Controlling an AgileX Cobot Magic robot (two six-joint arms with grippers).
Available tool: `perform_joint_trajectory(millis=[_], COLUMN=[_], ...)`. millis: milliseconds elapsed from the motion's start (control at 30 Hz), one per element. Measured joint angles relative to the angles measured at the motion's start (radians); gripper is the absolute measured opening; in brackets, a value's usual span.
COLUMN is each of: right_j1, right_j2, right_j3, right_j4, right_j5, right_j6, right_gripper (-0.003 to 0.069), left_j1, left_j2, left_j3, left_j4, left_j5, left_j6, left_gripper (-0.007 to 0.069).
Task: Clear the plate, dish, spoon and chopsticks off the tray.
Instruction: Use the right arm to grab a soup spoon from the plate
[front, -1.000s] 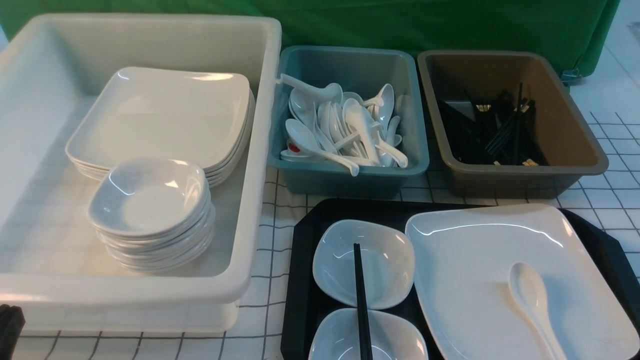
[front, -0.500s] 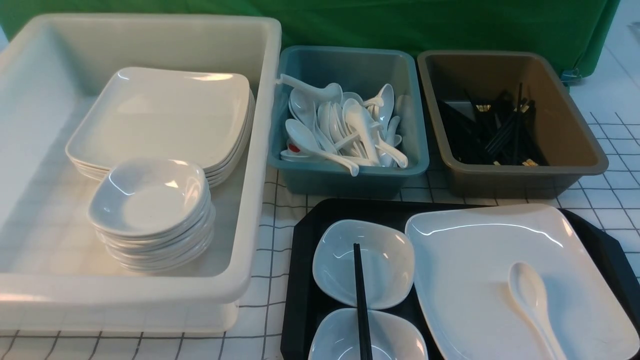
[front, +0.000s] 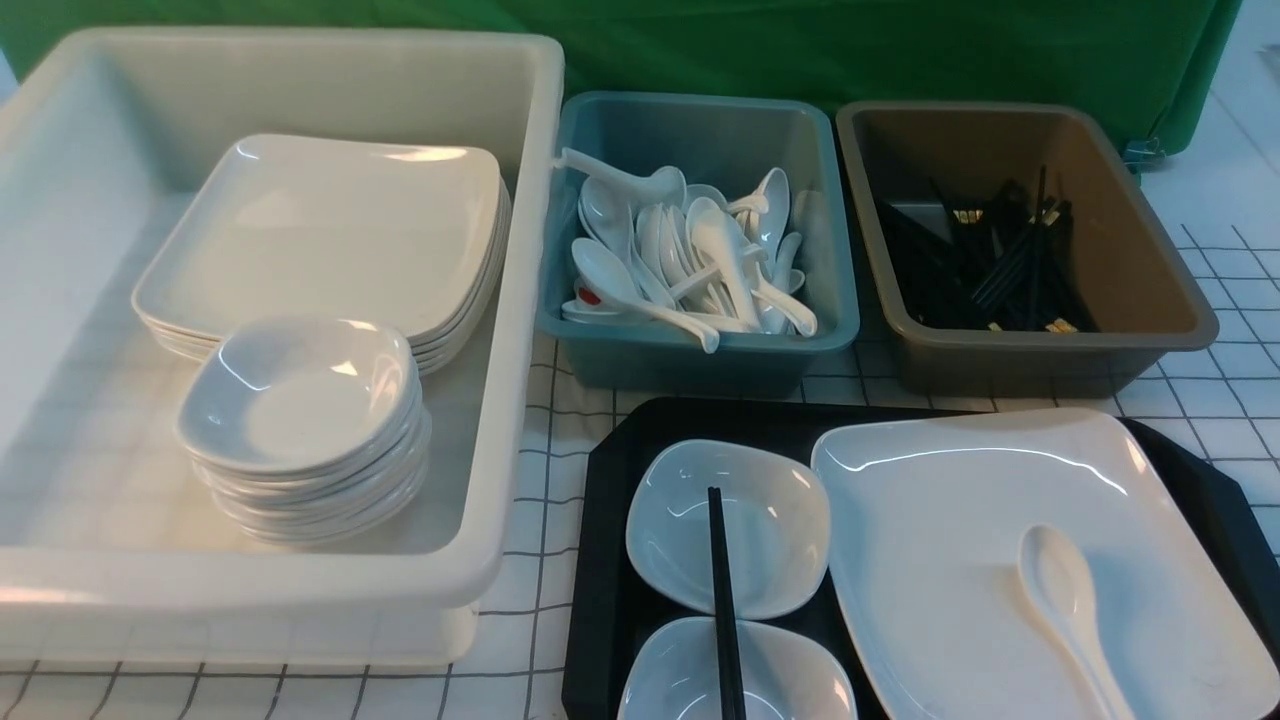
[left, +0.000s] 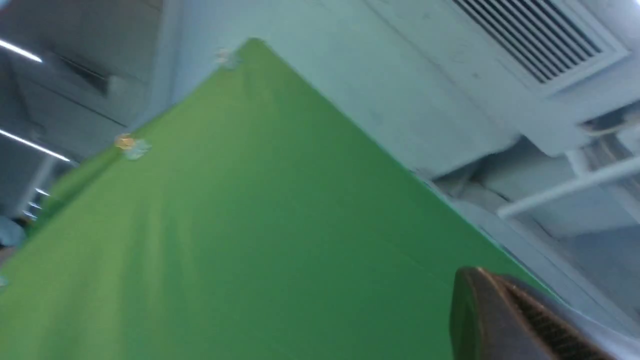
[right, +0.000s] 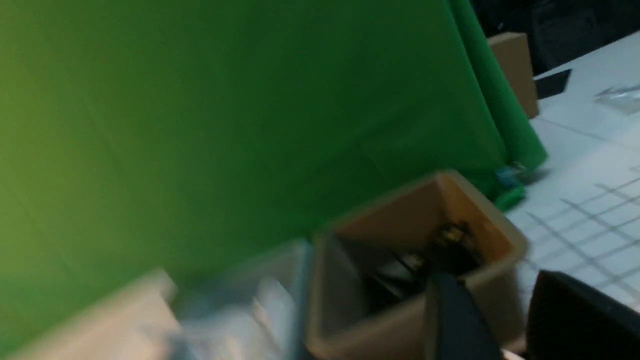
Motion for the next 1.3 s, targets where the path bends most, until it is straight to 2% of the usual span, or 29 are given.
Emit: perform_joint_trajectory(millis=[33, 67, 100, 167, 233, 300, 333, 433, 467, 500, 533, 600, 633, 667, 733, 767, 833, 900, 933, 967, 1000, 1033, 1133, 1300], right_j1=[0.000, 0.000, 0.000, 0.000, 0.000, 0.000, 0.006, 0.043, 0.073, 0.097, 0.104, 0.206, 0.206, 0.287, 0.357, 0.364, 0.444, 0.490, 0.492, 0.503, 0.503, 0.506, 0.490, 0.385], right_j2=[0.000, 0.000, 0.000, 0.000, 0.000, 0.000, 0.000, 0.002, 0.023, 0.045, 0.052, 0.169, 0.181, 0.309, 0.420, 0.435, 0.619, 0.745, 0.756, 0.849, 0.857, 0.914, 1.008, 1.146], right_j3=[0.000, 0.000, 0.000, 0.000, 0.000, 0.000, -0.003, -0.090, -0.176, -0.227, -0.240, -0.393, -0.404, -0.503, -0.575, -0.575, -0.647, -0.680, -0.685, -0.699, -0.700, -0.707, -0.718, -0.756], right_j4=[0.004, 0.011, 0.012, 0.016, 0.016, 0.014, -0.015, -0.106, -0.161, -0.183, -0.187, -0.220, -0.220, -0.233, -0.242, -0.245, -0.283, -0.315, -0.319, -0.332, -0.333, -0.338, -0.341, -0.341], right_j5=[-0.018, -0.053, -0.062, -0.102, -0.137, -0.153, -0.161, -0.035, 0.055, 0.132, 0.132, 0.366, 0.384, 0.577, 0.732, 0.749, 0.947, 1.035, 1.040, 1.074, 1.075, 1.084, 1.089, 1.090], right_j6=[0.043, 0.128, 0.134, 0.174, 0.182, 0.189, 0.214, 0.247, 0.253, 0.239, 0.233, 0.110, 0.099, 0.019, -0.029, -0.029, -0.064, -0.073, -0.074, -0.089, -0.091, -0.111, -0.138, -0.172], right_gripper=[0.0242, 0.0242, 0.0242, 0.0242, 0.0237, 0.0234, 0.0214, 0.0144, 0.0077, 0.0050, 0.0046, 0.0008, 0.0008, 0.0002, 0.0001, 0.0001, 0.0001, 0.0001, 0.0001, 0.0000, 0.0000, -0.0002, -0.0002, -0.0002], left_j1=[0.000, 0.000, 0.000, 0.000, 0.000, 0.000, 0.000, 0.000, 0.000, 0.000, 0.000, -0.008, -0.008, -0.042, -0.093, -0.110, -0.234, -0.360, -0.386, -0.490, -0.503, -0.588, -0.744, -0.884], left_j2=[0.011, 0.069, 0.087, 0.206, 0.352, 0.414, 0.516, 0.655, 0.716, 0.756, 0.765, 0.891, 0.891, 0.961, 1.001, 1.010, 1.051, 1.083, 1.086, 1.112, 1.116, 1.148, 1.218, 1.345], left_j3=[-0.044, -0.164, -0.179, -0.350, -0.486, -0.537, -0.604, -0.647, -0.652, -0.653, -0.653, -0.654, -0.654, -0.654, -0.654, -0.654, -0.661, -0.679, -0.683, -0.699, -0.702, -0.717, -0.755, -0.827], left_j4=[0.010, 0.026, 0.027, 0.033, 0.025, 0.018, -0.006, -0.047, -0.059, -0.066, -0.067, -0.099, -0.099, -0.111, -0.112, -0.113, -0.103, -0.082, -0.080, -0.075, -0.075, -0.073, -0.039, 0.029], left_j5=[0.060, 0.231, 0.253, 0.520, 0.762, 0.862, 1.017, 1.200, 1.276, 1.309, 1.315, 1.356, 1.356, 1.358, 1.356, 1.356, 1.332, 1.300, 1.292, 1.263, 1.260, 1.241, 1.217, 1.210], left_j6=[0.000, 0.000, 0.000, 0.007, 0.061, 0.101, 0.182, 0.301, 0.336, 0.353, 0.356, 0.407, 0.410, 0.429, 0.434, 0.434, 0.438, 0.434, 0.431, 0.424, 0.423, 0.422, 0.421, 0.421], left_gripper=[0.0005, 0.0005, 0.0005, 0.0005, 0.0005, 0.0005, 0.0005, 0.0005, 0.0003, 0.0000, -0.0001, -0.0008, -0.0008, -0.0011, -0.0012, -0.0012, -0.0011, -0.0011, -0.0011, -0.0011, -0.0011, -0.0011, -0.0011, -0.0013])
